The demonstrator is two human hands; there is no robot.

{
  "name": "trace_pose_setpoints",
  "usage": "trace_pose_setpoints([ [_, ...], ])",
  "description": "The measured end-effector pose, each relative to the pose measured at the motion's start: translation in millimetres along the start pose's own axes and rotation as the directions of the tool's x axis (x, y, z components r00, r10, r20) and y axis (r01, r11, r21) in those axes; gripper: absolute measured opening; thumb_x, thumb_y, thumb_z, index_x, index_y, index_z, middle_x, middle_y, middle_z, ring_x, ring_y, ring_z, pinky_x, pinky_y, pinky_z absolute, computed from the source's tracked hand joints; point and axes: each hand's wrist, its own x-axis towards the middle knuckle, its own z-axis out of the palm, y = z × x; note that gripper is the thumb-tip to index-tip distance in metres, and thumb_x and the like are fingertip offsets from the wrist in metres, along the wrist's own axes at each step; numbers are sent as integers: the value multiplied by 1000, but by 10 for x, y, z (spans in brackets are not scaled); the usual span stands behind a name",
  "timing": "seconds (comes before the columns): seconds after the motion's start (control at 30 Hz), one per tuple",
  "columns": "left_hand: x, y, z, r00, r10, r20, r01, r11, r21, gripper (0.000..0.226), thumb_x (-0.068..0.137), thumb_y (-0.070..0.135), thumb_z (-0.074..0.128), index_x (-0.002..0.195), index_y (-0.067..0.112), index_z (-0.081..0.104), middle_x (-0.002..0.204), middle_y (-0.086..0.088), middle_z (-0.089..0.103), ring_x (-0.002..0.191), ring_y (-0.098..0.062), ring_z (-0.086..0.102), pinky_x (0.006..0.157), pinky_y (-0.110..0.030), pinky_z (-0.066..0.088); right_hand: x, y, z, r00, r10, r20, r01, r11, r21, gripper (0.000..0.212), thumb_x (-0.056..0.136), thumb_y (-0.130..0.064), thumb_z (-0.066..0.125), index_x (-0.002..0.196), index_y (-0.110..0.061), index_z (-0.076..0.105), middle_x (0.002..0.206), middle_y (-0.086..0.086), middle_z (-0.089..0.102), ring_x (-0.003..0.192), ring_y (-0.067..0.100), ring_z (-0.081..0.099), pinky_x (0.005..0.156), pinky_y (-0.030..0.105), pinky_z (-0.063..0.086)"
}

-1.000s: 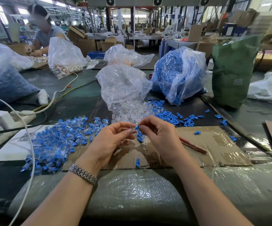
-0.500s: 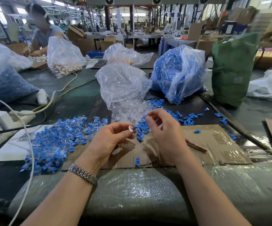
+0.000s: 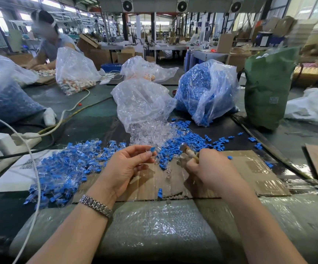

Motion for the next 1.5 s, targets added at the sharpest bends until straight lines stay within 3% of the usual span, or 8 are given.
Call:
trace_pose_setpoints([
  [0.07,-13,17,1,1000,-18,-17,17,999,-50,25,74,10,78,99,9,79,110,-20,75,86,-22,73,66,-27,60,-6,-46,-60,995,-26,92,4,971,238,26,94,-25,56,71,-15,50,63,1,53,55,19,52,51,31,44],
  [0.27,-7,33,13,999,27,-39,-30,997,-75,34,72,12,79,105,9,75,107,-13,77,91,-17,74,71,-23,59,-12,-238,-162,865,-274,421,40,873,486,18,101,-20,56,90,-7,63,84,10,72,75,19,71,90,50,59],
  [0.67,-28,14,48,993,114,-31,-112,990,82,20,71,15,78,91,18,81,96,-4,78,85,-11,71,73,-21,58,-98,-386,-117,839,-338,427,85,856,510,33,103,-30,54,104,2,61,77,4,70,68,16,71,84,48,61],
  [0.8,-40,11,55,994,103,-41,-97,987,131,22,70,20,80,92,19,81,96,-9,78,81,-13,70,74,-25,58,-116,-403,-46,878,-299,373,100,878,468,47,101,-47,53,94,-3,66,63,-4,63,54,11,63,64,31,58],
  [1.03,-19,-17,29,991,132,-31,-122,965,230,22,75,23,79,96,24,81,100,-7,78,83,-11,70,71,-21,57,-138,-402,17,899,-287,330,115,883,456,47,100,-53,50,75,-14,58,55,-6,56,49,12,55,57,29,49],
  [1.17,-15,-13,-6,979,194,-67,-174,957,233,19,77,22,81,96,24,80,98,-5,78,86,-13,70,73,-21,57,-140,-313,-128,874,-277,400,20,842,539,45,100,-51,52,95,-9,66,72,1,72,66,18,72,78,41,62],
  [1.37,-34,19,-96,752,549,-364,-31,581,813,15,91,7,68,100,19,70,104,-2,64,95,-19,64,77,-25,49,85,4,-188,995,4,103,-19,990,141,37,94,-51,60,83,-16,54,83,3,61,69,20,56,62,34,45],
  [1.5,-41,31,-86,709,628,-322,33,427,904,28,88,2,63,111,18,66,114,-7,51,105,-25,55,90,-36,47,149,135,20,989,139,44,-134,986,-101,31,95,-46,57,104,-18,51,119,12,54,102,29,54,96,46,48],
])
